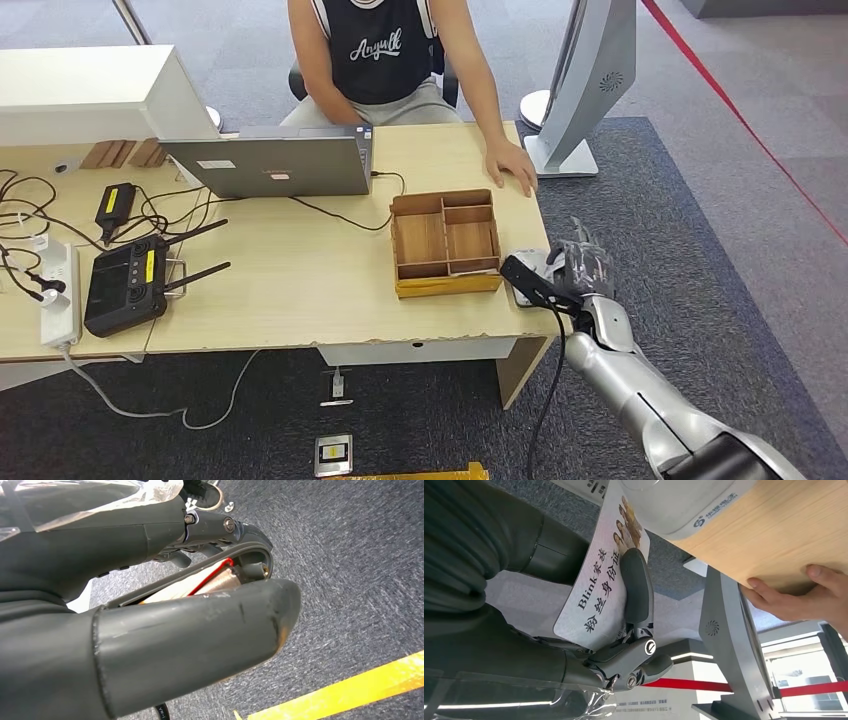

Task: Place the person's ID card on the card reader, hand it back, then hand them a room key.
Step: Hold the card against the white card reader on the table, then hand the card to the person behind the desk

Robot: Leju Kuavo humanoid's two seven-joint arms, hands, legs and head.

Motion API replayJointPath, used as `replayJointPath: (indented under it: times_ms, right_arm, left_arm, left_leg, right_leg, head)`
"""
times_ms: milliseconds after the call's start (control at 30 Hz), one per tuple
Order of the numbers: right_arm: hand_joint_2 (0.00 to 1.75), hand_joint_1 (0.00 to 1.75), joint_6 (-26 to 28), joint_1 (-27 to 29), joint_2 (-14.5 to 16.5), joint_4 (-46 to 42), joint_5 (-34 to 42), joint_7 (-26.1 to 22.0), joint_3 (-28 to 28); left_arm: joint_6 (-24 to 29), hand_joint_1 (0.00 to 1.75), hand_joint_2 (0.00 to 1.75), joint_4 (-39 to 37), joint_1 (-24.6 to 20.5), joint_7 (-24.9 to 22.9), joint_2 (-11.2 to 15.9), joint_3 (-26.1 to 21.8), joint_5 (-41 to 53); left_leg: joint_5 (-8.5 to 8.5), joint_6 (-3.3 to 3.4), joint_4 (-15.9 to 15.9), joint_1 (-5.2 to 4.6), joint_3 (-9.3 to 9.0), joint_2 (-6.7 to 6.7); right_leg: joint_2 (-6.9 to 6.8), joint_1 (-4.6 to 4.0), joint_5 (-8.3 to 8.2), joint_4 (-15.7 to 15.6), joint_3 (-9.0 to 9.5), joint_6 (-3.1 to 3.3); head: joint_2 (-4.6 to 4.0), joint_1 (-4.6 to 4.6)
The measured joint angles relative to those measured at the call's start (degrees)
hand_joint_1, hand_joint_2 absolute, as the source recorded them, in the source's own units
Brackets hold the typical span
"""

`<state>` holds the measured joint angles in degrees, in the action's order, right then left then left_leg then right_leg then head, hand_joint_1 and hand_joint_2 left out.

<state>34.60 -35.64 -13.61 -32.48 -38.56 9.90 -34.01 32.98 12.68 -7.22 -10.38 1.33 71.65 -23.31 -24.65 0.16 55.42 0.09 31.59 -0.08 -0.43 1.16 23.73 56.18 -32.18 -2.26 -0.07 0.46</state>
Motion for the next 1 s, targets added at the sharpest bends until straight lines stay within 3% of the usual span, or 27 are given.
replayJointPath:
  times_ms: [233,433,667,1000]
  right_arm:
    - [1.75,1.75,0.5,-0.9,-0.2,-0.4,0.0,0.1,0.0]
    - [1.75,1.75,0.5,-3.6,-2.3,-4.9,-1.7,2.3,0.5]
    - [1.75,1.75,-2.8,-8.1,-4.0,-10.9,-7.0,4.4,0.8]
    - [1.75,1.75,-8.8,-15.3,-1.2,-11.3,-12.6,4.5,-0.4]
  left_arm:
    - [0.0,0.0,0.0,0.0,0.0,0.2,0.0,0.0,0.2]
    - [0.0,0.0,0.0,0.0,0.1,1.0,0.0,0.0,0.6]
    - [0.0,0.0,0.0,0.0,0.0,1.5,0.0,0.0,1.6]
    - [-0.4,0.0,0.0,0.0,-0.3,2.1,0.0,0.3,4.2]
  left_leg:
    - [0.0,0.0,0.0,0.0,0.03,0.0]
    - [0.0,0.0,0.0,-0.01,0.03,0.01]
    - [0.0,0.0,0.0,-0.01,0.02,0.01]
    - [0.01,0.0,0.0,0.0,0.05,0.0]
  right_leg:
    - [0.0,0.0,0.0,0.0,-0.03,0.0]
    - [0.0,0.01,-0.01,0.0,-0.02,0.0]
    - [0.0,0.01,-0.02,0.0,-0.02,0.01]
    - [0.0,-0.01,-0.01,0.0,-0.04,0.01]
  head:
    - [0.0,-0.01]
    - [0.0,0.0]
    - [0.0,-0.01]
    - [0.0,-0.01]
